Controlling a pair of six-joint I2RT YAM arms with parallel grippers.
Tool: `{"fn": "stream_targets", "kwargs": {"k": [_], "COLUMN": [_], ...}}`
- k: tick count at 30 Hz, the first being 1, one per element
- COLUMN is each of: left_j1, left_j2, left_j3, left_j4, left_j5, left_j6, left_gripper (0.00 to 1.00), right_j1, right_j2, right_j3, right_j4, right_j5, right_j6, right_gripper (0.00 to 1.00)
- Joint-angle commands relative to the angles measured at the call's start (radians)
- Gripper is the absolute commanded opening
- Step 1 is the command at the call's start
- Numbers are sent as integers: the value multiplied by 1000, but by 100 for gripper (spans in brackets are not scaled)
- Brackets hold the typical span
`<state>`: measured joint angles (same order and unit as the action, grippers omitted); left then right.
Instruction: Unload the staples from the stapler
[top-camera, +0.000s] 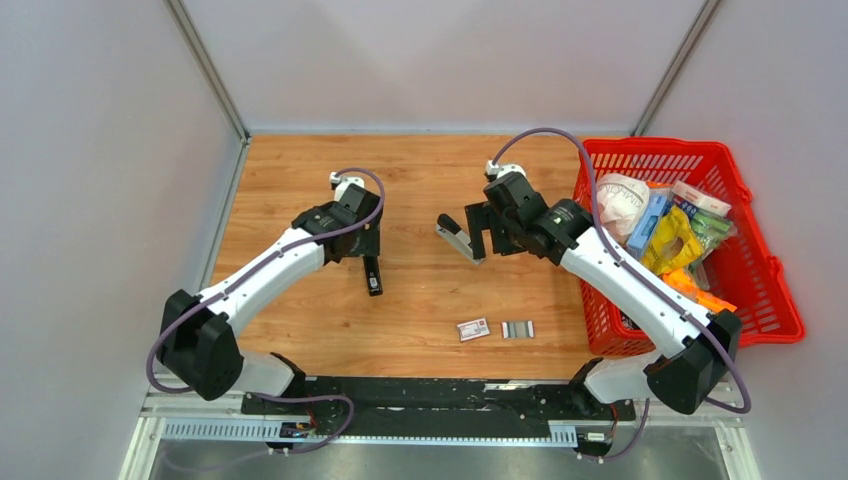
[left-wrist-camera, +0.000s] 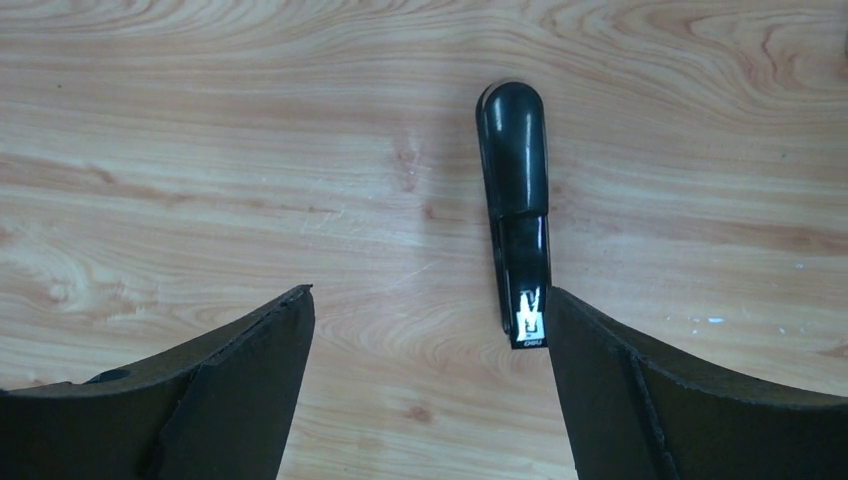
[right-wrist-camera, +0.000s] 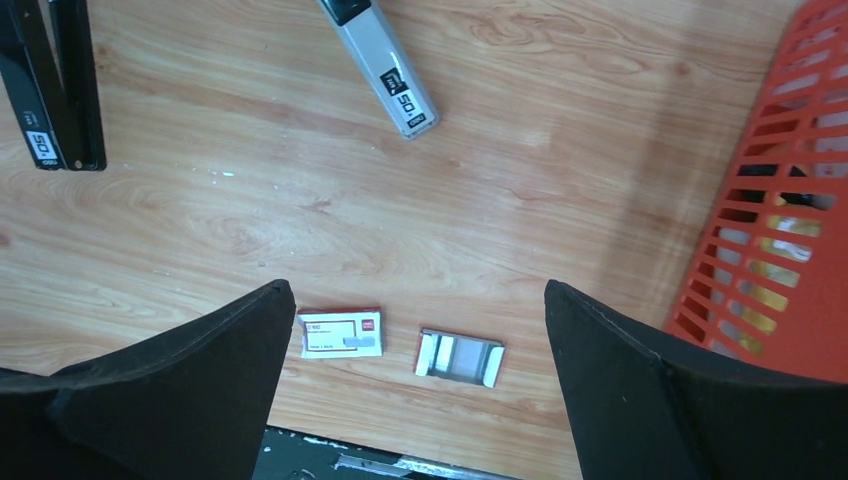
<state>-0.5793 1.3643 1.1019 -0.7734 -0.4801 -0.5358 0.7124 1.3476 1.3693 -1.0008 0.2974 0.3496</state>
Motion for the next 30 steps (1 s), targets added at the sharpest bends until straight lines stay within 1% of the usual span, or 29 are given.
{"fn": "stream_targets", "kwargs": {"k": [1, 11, 17, 20, 30], "left_j1": [1, 7, 50, 70, 91], "left_j2": [35, 197, 286, 308, 352], "left_j3": [32, 78, 90, 84, 70], "left_j4": [85, 154, 186, 204, 240], "left_j5": [-17, 6, 92, 109, 159], "left_j6": [-70, -131, -145, -148, -147], "left_gripper": [92, 91, 88, 86, 71], "right_j1": [5, 6, 5, 5, 7], "right_j2": [-8, -16, -25, -27, -16], "right_j3": [-32, -55, -75, -81, -85], "right_j4": [64, 71, 79, 79, 88], "right_j5": [-75, -104, -103, -109, -113], "right_j6": [20, 23, 20, 17, 15], "right_gripper": [100, 100, 100, 100, 100]}}
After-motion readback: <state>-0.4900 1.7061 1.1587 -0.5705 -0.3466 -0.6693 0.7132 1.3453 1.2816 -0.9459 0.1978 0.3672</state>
